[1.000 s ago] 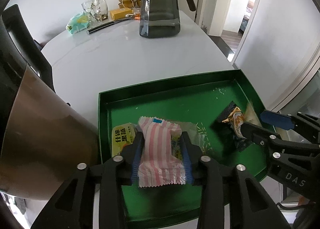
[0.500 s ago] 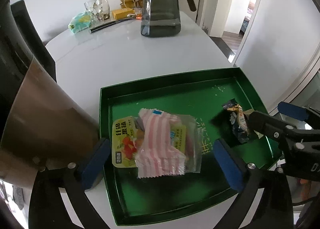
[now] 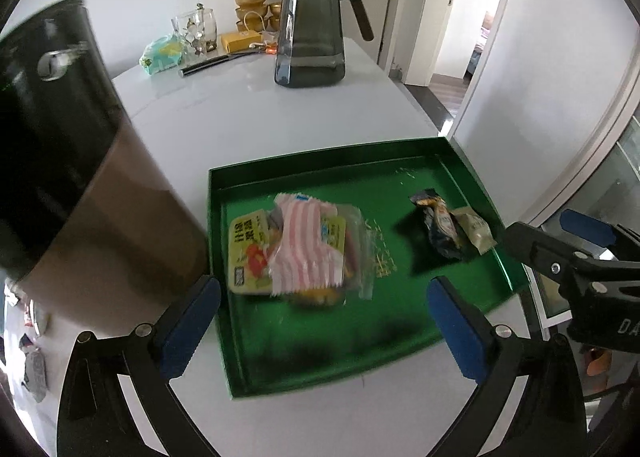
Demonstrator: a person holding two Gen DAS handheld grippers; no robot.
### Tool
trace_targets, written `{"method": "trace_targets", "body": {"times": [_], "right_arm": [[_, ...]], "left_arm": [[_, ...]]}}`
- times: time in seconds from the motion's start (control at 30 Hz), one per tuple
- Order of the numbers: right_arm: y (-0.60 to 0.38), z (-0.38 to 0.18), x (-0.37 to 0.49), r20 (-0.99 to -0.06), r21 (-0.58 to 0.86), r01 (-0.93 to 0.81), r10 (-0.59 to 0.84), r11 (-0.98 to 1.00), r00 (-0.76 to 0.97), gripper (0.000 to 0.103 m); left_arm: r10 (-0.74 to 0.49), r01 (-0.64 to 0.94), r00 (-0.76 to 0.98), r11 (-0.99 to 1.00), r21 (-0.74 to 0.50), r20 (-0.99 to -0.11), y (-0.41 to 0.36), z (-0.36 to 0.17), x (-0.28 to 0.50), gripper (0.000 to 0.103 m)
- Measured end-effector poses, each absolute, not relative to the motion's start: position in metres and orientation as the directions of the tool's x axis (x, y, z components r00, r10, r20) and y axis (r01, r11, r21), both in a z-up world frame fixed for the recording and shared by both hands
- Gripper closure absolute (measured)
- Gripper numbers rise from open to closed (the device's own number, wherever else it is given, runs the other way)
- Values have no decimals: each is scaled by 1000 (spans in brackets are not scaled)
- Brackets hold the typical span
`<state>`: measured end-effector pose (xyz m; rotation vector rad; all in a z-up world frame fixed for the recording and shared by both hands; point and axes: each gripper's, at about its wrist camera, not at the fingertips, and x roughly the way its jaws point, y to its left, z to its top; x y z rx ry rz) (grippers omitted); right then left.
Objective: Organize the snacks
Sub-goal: 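Move both open tools back toward the snacks left on the table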
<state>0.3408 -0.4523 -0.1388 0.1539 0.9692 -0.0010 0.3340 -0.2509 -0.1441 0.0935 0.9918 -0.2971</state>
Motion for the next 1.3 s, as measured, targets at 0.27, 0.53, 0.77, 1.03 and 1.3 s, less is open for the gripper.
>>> {"method": "trace_targets", "body": {"times": [0.27, 0.53, 0.77, 1.03, 1.3], "right_arm": [[-434, -125, 304, -809, 153, 81, 77, 985, 583, 0], [-381, -117, 274, -795, 169, 6, 133, 986, 592, 0], [-313, -118, 265, -796, 164, -63, 170, 984, 581, 0], [-230, -126, 262, -805, 143, -33, 135, 989, 578, 0], [-143, -146, 274, -831, 124, -16, 113, 992, 545, 0]], "left_arm": [[-193, 267, 543, 962, -50, -817, -209, -125, 293, 2], [-113, 155, 563, 987, -29, -819, -135, -121, 258, 2], [-33, 55, 562, 998, -2, -827, -56, -129, 239, 2], [-8, 21, 521, 1000, 3, -854, 43, -157, 247, 2], [-37, 15, 494, 999, -35, -869, 126, -185, 270, 2]]}}
